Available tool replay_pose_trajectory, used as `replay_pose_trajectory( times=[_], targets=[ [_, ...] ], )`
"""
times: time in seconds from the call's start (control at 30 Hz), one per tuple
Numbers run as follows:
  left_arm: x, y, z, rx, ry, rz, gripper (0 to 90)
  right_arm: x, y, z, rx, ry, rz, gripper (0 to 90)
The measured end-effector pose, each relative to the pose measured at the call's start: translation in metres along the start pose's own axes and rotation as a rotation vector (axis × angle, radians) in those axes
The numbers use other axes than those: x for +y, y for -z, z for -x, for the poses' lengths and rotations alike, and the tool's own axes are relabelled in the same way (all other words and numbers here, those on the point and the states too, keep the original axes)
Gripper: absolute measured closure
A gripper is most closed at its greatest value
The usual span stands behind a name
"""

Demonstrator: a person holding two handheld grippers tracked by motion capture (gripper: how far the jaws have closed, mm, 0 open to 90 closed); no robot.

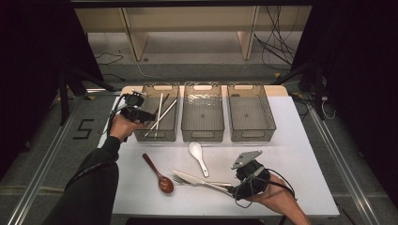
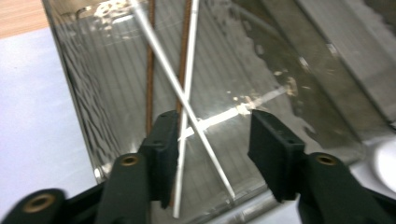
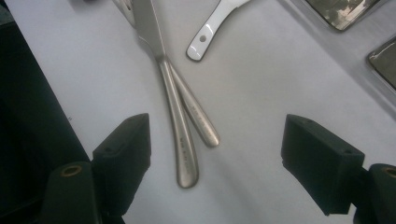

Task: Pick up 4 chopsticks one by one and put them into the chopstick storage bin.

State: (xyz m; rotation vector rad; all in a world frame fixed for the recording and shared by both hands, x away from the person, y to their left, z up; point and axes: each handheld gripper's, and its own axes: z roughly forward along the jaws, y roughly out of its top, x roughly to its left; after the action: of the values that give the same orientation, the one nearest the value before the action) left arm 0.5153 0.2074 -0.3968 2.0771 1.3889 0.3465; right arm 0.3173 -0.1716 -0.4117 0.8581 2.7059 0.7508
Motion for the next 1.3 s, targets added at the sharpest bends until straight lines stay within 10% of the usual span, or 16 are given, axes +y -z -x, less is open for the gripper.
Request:
replay_pose_trajectory(
  times=[0.4,1.3],
  targets=[
    [-0.029,0.045,0.023,-0.179,-0.046,0.122,28.6,0.002,-0.003,-0.003,-0.003,0.012,-0.009,25.3],
    [-0.080,0.066,0.059,-0.213,-0.221,0.108,18.5,0.005,-0.015,-0.011,0.014,0.038,-0.033,26.0]
  ],
)
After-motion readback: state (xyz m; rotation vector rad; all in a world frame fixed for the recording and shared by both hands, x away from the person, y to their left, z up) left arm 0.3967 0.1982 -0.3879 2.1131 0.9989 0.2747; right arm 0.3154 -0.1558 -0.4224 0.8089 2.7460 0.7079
